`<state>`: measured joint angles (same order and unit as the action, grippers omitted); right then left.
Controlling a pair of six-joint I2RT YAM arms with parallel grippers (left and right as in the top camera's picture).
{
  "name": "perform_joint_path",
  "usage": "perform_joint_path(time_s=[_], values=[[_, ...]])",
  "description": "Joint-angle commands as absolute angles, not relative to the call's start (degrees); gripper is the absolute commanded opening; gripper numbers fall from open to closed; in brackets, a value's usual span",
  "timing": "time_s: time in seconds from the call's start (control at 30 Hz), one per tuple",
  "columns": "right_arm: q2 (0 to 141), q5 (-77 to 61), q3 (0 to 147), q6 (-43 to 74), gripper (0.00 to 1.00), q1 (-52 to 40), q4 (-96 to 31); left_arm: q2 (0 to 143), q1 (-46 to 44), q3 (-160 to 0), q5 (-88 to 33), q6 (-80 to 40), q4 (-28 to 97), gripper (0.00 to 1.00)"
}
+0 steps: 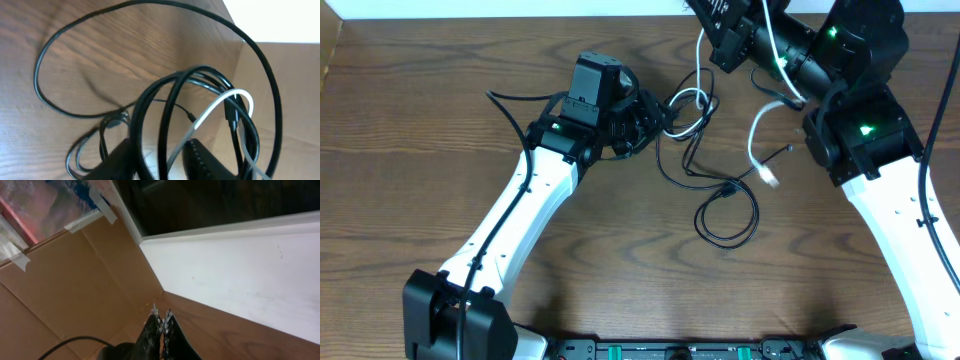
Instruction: Untangle cables
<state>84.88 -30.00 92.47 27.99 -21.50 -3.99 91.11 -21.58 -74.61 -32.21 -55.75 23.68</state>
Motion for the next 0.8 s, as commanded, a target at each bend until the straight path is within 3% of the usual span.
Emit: perform_joint_path(time_s=[0.0, 0.07, 0.2, 0.43, 0.77], values=[[84.0, -28.7, 92.7, 27.2, 0.01, -21.5, -3.9, 91.4, -21.7, -75.2, -34.6, -55.2, 23.8, 0.24], [84.0, -28.4, 92.7, 27.1, 0.01, -21.4, -3.8, 91.4, -21.7, -75.2, -34.3, -55.2, 23.8, 0.08], [84.0, -26.4, 92.7, 27.2, 0.01, -21.3, -3.3, 91.4, -21.7, -75.2, -27.6, -53.6, 25.2, 0.08], [83.3, -25.6, 93.1, 28.1, 0.01, -18.2, 1.0, 92.3, -21.7, -75.2, 0.2, -50.5, 34.6, 0.07], [83.0, -25.6, 97.1, 31.3, 0.01, -9.9, 2.8, 99.3, -21.7, -75.1, 0.0, -47.4, 31.6, 0.08]])
